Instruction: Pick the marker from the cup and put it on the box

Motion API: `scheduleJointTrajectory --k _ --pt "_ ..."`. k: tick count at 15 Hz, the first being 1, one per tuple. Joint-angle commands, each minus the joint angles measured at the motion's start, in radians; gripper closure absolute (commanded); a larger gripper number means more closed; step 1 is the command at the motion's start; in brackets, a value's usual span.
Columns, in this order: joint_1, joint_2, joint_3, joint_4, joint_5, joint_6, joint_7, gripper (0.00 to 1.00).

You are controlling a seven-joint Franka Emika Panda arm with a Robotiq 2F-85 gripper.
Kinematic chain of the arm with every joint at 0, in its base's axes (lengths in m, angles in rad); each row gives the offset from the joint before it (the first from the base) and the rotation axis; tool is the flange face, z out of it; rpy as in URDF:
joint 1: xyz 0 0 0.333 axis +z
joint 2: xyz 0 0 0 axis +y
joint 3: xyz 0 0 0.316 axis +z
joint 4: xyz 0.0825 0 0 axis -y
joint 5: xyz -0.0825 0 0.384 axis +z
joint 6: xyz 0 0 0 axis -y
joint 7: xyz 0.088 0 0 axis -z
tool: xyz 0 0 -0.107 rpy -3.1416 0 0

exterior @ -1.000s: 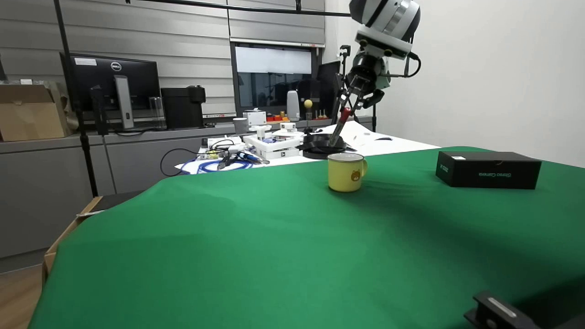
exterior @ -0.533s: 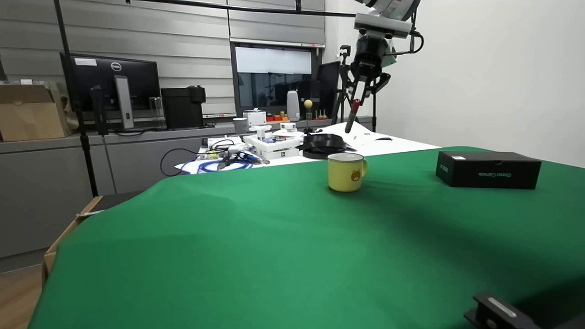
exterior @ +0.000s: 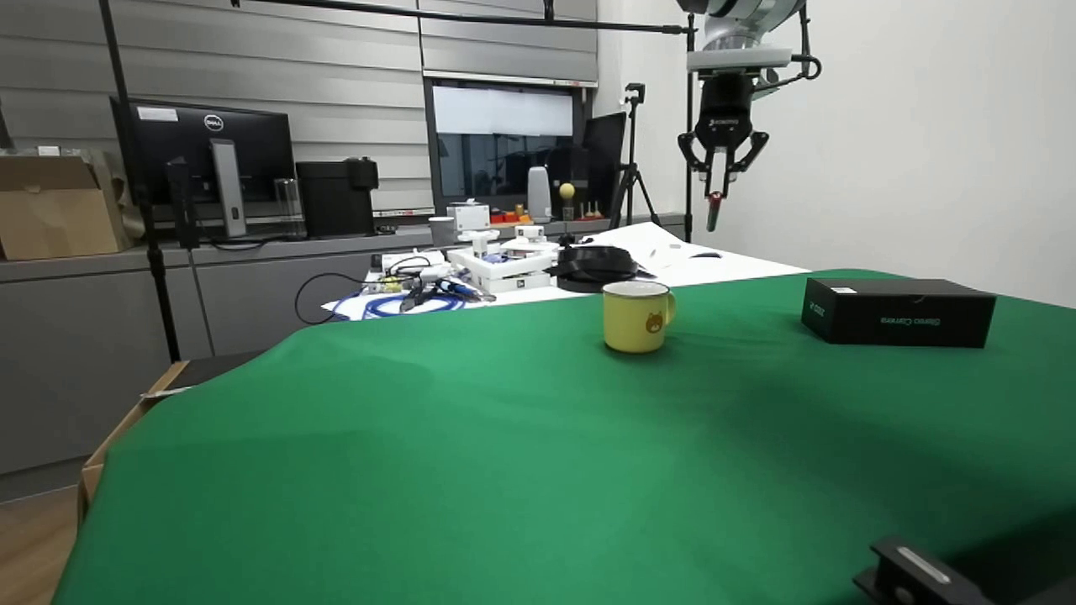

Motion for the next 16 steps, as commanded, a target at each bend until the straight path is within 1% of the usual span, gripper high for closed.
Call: scheduleJointTrajectory --k 1,5,6,7,8,10,11,15,16 --pt "0.018 -0.111 -0.053 -0.185 -0.063 0.159 0.112 0.94" --pt "0.044 -0.208 -0.11 -0.386 -0.129 0.36 0.243 0.94" --pt "0.055 -0.233 -0.124 -0.439 -0.153 0.395 0.29 0.94" --pt "0.064 -0.253 -0.136 -0.476 -0.174 0.397 0.344 0.94" --pt "0.011 -0.166 -0.088 -0.348 -0.143 0.358 0.24 0.78" --pt "0.023 -0.205 -0.1 -0.419 -0.165 0.381 0.291 0.78" --pt "0.026 -0.217 -0.102 -0.435 -0.166 0.386 0.299 0.78" --pt "0.03 -0.225 -0.102 -0.445 -0.167 0.389 0.309 0.78" --pt "0.039 -0.221 -0.116 -0.446 -0.172 0.41 0.36 0.85"
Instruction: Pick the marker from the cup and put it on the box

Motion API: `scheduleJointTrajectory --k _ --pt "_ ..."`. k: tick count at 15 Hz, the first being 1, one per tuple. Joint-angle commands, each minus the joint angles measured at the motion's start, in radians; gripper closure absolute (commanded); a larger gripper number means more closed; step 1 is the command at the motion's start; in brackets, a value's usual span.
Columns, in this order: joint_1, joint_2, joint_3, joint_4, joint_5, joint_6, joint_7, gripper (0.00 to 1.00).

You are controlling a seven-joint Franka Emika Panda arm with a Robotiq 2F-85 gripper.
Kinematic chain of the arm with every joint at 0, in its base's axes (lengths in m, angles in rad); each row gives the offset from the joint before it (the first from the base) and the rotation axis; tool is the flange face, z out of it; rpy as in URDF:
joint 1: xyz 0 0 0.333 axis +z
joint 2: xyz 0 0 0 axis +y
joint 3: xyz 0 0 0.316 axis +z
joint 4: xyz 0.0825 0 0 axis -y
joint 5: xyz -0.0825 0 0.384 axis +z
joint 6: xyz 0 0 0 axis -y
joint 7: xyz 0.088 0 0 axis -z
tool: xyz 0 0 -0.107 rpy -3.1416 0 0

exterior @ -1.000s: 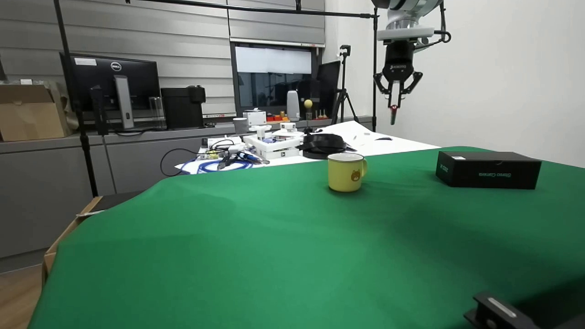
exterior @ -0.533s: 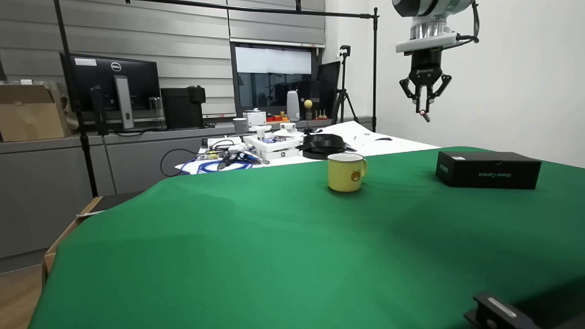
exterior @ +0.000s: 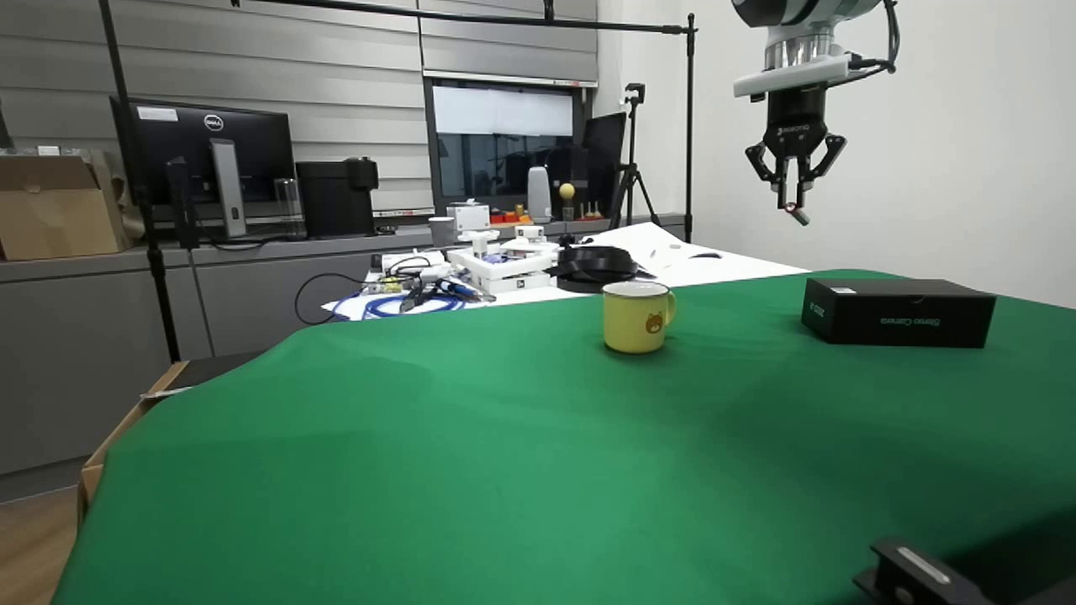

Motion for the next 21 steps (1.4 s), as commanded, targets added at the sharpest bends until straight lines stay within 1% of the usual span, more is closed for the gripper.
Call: scheduleJointTrajectory --k 1,4,6,9,12,17,21 --pt "-0.006 0.001 -0.002 -0.017 -0.007 0.098 0.126 0.94" --pt "-0.015 0.019 -0.005 -0.031 0.009 0.222 0.213 0.94" --pt "-0.018 0.032 -0.011 -0.039 0.017 0.281 0.287 0.94" --pt "-0.013 0.05 -0.028 -0.051 -0.003 0.291 0.379 0.94" --pt "0.001 0.042 -0.05 -0.102 -0.03 0.297 0.452 0.94" --pt "0.011 0.028 -0.073 -0.2 -0.049 0.347 0.534 0.94" --pt "0.002 0.037 -0.075 -0.235 -0.037 0.337 0.574 0.94"
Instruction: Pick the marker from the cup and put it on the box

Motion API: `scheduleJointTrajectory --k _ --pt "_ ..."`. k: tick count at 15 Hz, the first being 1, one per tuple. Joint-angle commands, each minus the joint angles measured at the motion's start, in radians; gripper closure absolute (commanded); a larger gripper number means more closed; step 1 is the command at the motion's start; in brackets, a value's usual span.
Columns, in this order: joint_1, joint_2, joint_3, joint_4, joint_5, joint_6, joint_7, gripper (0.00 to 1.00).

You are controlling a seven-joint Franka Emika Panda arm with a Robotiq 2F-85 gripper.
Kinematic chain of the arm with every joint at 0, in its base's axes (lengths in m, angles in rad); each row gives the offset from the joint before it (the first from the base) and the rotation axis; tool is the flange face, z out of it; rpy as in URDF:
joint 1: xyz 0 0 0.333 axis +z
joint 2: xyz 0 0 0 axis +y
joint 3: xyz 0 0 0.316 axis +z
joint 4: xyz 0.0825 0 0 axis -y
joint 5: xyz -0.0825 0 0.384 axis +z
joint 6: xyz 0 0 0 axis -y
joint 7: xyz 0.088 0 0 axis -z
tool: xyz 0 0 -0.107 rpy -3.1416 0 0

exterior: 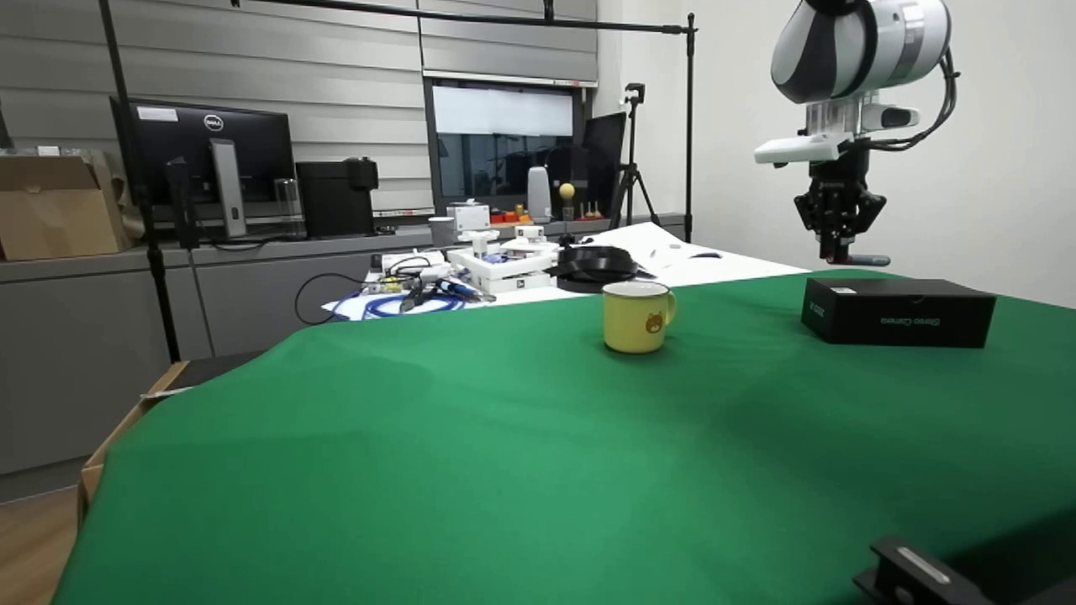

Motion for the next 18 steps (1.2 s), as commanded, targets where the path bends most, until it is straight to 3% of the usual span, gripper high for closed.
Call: scheduleJointTrajectory --k 1,10,16,17,18 --pt "0.004 -0.023 -0.012 -0.048 -0.016 -0.007 0.078 0.94" --pt "0.0 0.007 -0.022 -0.024 -0.029 -0.083 0.165 0.94" --pt "-0.023 0.024 0.009 -0.003 0.002 -0.095 0.179 0.94" --pt "-0.023 0.01 0.008 -0.028 -0.015 -0.071 0.153 0.78" --pt "-0.024 0.012 0.01 -0.026 -0.014 -0.072 0.153 0.78"
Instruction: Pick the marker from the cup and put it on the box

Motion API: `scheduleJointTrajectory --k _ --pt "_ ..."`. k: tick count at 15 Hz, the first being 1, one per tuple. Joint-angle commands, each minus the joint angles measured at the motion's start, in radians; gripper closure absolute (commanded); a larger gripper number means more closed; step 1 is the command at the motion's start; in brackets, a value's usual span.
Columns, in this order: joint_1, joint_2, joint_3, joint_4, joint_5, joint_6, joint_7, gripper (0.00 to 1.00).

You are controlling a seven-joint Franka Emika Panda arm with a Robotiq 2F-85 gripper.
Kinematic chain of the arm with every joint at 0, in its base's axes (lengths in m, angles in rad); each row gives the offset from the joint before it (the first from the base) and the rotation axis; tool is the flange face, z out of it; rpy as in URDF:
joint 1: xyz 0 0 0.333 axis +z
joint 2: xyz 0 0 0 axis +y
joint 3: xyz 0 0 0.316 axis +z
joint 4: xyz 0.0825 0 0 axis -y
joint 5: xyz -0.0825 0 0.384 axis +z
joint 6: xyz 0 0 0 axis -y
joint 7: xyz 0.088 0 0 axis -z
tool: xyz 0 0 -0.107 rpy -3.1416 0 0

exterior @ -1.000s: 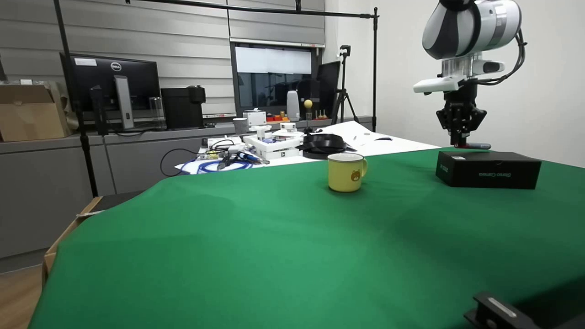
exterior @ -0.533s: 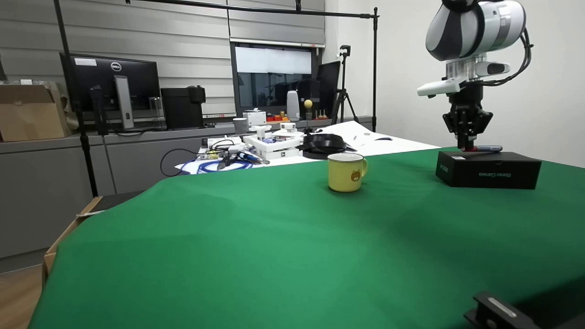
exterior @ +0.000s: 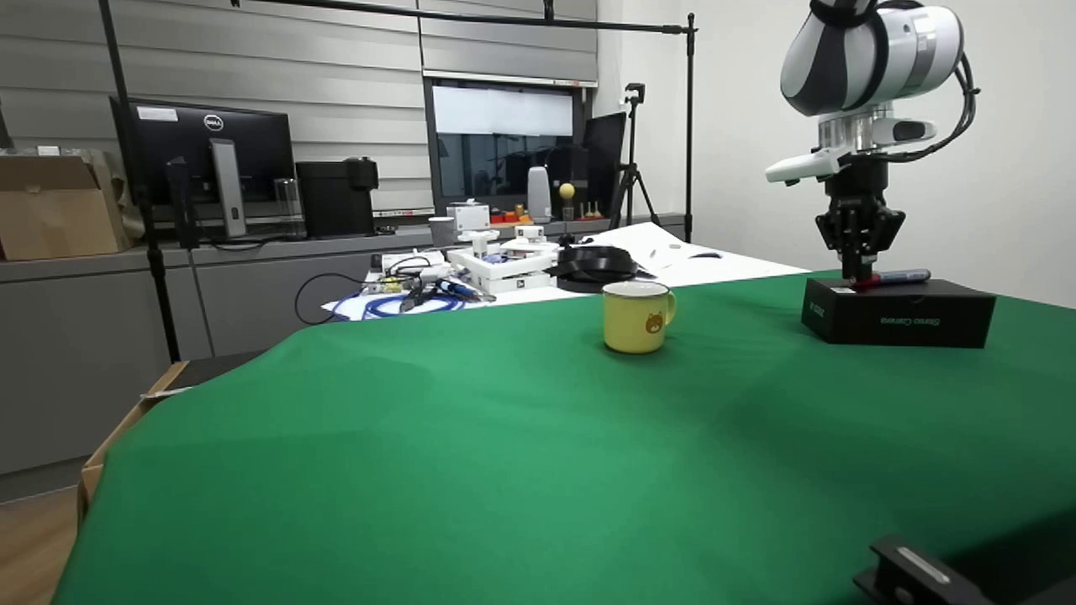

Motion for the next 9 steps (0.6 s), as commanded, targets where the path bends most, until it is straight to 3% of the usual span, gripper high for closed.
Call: scheduleJointTrajectory --k 1,2,3,6,9 --pt "-0.018 -0.001 0.017 0.005 -0.015 -0.004 0.01 0.78" --pt "-0.019 -0.001 0.018 0.006 -0.015 -0.006 0.01 0.94" --pt "-0.022 -0.004 0.022 0.006 -0.013 -0.01 0.004 0.53" --pt "-0.022 -0.023 0.024 -0.007 -0.02 -0.012 -0.015 0.4" --pt "-0.013 -0.052 0.018 -0.025 -0.037 -0.009 -0.031 0.18"
